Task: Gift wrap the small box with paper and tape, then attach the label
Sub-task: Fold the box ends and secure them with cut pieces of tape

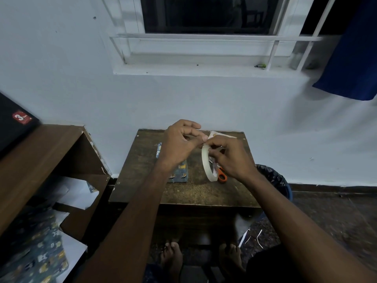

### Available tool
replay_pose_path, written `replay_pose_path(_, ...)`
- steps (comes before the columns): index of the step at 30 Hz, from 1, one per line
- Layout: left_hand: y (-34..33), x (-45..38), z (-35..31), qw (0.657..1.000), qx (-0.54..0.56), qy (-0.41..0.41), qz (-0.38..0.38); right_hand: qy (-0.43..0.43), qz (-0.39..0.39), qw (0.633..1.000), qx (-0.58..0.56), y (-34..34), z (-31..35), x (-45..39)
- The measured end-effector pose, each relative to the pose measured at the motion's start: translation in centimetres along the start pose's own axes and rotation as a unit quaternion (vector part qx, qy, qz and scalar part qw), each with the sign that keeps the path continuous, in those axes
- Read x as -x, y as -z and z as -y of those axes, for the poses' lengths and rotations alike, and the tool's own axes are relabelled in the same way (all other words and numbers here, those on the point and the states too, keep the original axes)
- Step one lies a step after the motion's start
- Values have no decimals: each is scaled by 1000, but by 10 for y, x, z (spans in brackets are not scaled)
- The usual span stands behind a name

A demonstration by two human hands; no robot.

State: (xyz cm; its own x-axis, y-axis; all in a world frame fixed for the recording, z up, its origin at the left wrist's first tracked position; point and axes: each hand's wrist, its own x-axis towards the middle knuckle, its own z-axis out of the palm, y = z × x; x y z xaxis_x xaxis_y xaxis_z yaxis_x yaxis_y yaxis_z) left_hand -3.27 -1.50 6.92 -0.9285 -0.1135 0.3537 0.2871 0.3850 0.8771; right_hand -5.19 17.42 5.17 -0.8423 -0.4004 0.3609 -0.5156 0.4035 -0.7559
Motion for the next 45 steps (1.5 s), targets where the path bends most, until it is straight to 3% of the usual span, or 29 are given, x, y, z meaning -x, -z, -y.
replay_pose_path(4,2,-1,1,999,-37,0,-26,-39,42,997,-51,-3,-6,-1)
replay_pose_path(11,3,-4,3,998,-50,26,-41,-34,31,988,-146,-4,2,3)
replay_pose_path(20,4,-4,-1,990,-140,-10,-32,-18,20,991,-130,0,4,3)
replay_pose_path(33,15,-5,-4,996,20,32,84,-1,-1,989,-145,3,10,3)
replay_pose_path(45,9,-3,-2,998,-49,18,34,-12,8,989,-146,3,15,5)
